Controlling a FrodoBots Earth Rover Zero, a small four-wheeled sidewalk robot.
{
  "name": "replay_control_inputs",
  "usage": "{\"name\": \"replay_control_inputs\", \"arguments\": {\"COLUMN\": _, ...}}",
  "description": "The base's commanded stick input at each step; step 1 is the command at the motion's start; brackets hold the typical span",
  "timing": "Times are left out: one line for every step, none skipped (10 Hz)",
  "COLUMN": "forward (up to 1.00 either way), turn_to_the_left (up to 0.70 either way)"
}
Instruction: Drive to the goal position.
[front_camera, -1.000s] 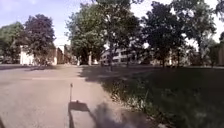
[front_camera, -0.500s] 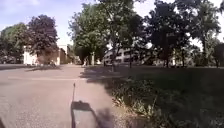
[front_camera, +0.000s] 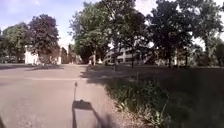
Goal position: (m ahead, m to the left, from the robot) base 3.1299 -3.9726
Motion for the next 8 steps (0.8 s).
{"name": "replay_control_inputs", "arguments": {"forward": 0.44, "turn_to_the_left": 0.02}}
{"name": "replay_control_inputs", "arguments": {"forward": 0.44, "turn_to_the_left": 0.02}}
{"name": "replay_control_inputs", "arguments": {"forward": 0.44, "turn_to_the_left": 0.02}}
{"name": "replay_control_inputs", "arguments": {"forward": 0.44, "turn_to_the_left": 0.24}}
{"name": "replay_control_inputs", "arguments": {"forward": 0.44, "turn_to_the_left": 0.27}}
{"name": "replay_control_inputs", "arguments": {"forward": 0.44, "turn_to_the_left": 0.27}}
{"name": "replay_control_inputs", "arguments": {"forward": 0.44, "turn_to_the_left": 0.27}}
{"name": "replay_control_inputs", "arguments": {"forward": 0.44, "turn_to_the_left": 0.27}}
